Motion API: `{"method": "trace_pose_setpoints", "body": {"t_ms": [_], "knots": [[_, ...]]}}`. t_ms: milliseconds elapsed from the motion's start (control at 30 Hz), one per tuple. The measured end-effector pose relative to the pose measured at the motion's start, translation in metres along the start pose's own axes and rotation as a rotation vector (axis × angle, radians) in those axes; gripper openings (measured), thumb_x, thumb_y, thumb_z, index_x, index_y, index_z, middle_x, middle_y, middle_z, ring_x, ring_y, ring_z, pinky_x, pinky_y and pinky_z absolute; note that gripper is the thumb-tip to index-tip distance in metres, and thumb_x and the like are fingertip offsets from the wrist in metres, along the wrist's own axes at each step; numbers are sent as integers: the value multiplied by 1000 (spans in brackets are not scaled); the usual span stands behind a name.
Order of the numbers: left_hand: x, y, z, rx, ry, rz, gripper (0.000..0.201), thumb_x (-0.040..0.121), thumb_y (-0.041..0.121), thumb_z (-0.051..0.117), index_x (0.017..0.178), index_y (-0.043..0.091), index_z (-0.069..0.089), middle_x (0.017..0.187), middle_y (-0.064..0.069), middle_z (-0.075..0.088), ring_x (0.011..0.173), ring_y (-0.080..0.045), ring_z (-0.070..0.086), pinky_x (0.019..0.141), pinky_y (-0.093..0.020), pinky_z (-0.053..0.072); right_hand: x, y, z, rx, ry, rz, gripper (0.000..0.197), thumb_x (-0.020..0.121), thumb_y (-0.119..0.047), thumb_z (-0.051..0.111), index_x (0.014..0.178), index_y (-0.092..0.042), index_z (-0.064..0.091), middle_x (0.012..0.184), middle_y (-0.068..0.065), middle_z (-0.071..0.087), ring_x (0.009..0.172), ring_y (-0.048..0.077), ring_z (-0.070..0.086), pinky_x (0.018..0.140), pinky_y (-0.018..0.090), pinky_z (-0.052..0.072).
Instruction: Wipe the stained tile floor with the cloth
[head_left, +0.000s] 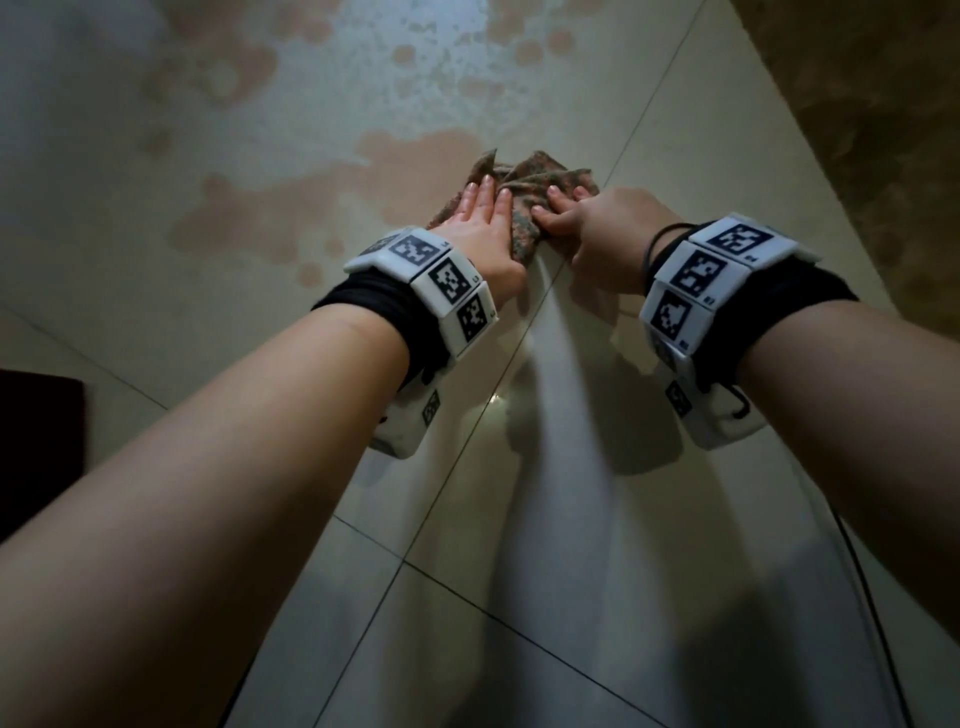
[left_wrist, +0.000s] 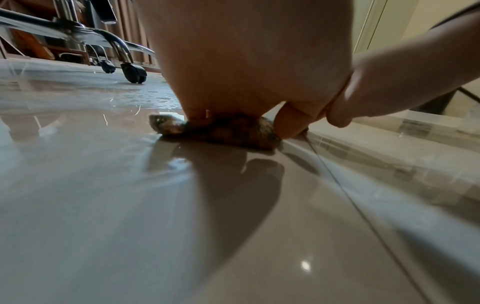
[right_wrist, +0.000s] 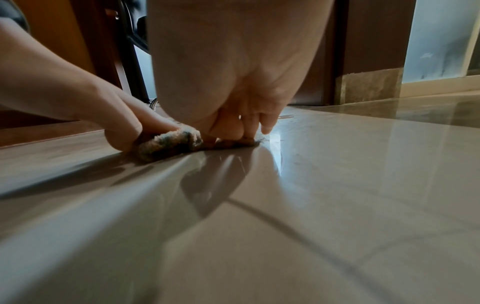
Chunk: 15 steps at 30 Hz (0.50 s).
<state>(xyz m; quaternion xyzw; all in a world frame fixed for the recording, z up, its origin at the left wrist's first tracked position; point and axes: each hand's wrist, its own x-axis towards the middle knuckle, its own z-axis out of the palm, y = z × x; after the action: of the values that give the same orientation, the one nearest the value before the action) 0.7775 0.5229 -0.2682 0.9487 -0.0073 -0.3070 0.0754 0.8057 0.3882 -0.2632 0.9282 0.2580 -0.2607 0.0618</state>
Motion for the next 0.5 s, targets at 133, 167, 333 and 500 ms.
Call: {"method": "trace_pose_setpoints", "body": {"t_ms": [133,167,333,500], "knots": [[6,-4,-4,-3,11,-19,82,90,25,43,152,11,-8,160,-8,-16,150,-19,-11,123,-38,3,10,1,-4,7,40,-5,67,93,-17,47,151,-30,17,162,-3,7,150,19,11,116,35,23],[7,-4,-4,-5,17,-24,82,89,25,43,152,11,-8,160,-8,-16,150,-19,-11,123,-38,4,12,1,-5,13,49,-5,67,93,-16,47,151,-30,18,162,-3,8,150,19,11,116,34,22],[13,-13,-8,-30,38,-57,83,88,24,44,152,11,-7,160,-8,-16,150,-18,-11,123,-40,4,21,-7,-12,-10,76,-5,66,94,-18,46,152,-29,17,162,-2,8,149,20,13,116,35,24],[13,-20,-18,-44,74,-108,77,93,20,42,153,9,-5,161,-9,-12,150,-19,-9,122,-31,-1,36,-17,-20,-87,77,-25,68,95,-24,48,153,-23,13,161,3,12,148,24,19,114,35,27]]}}
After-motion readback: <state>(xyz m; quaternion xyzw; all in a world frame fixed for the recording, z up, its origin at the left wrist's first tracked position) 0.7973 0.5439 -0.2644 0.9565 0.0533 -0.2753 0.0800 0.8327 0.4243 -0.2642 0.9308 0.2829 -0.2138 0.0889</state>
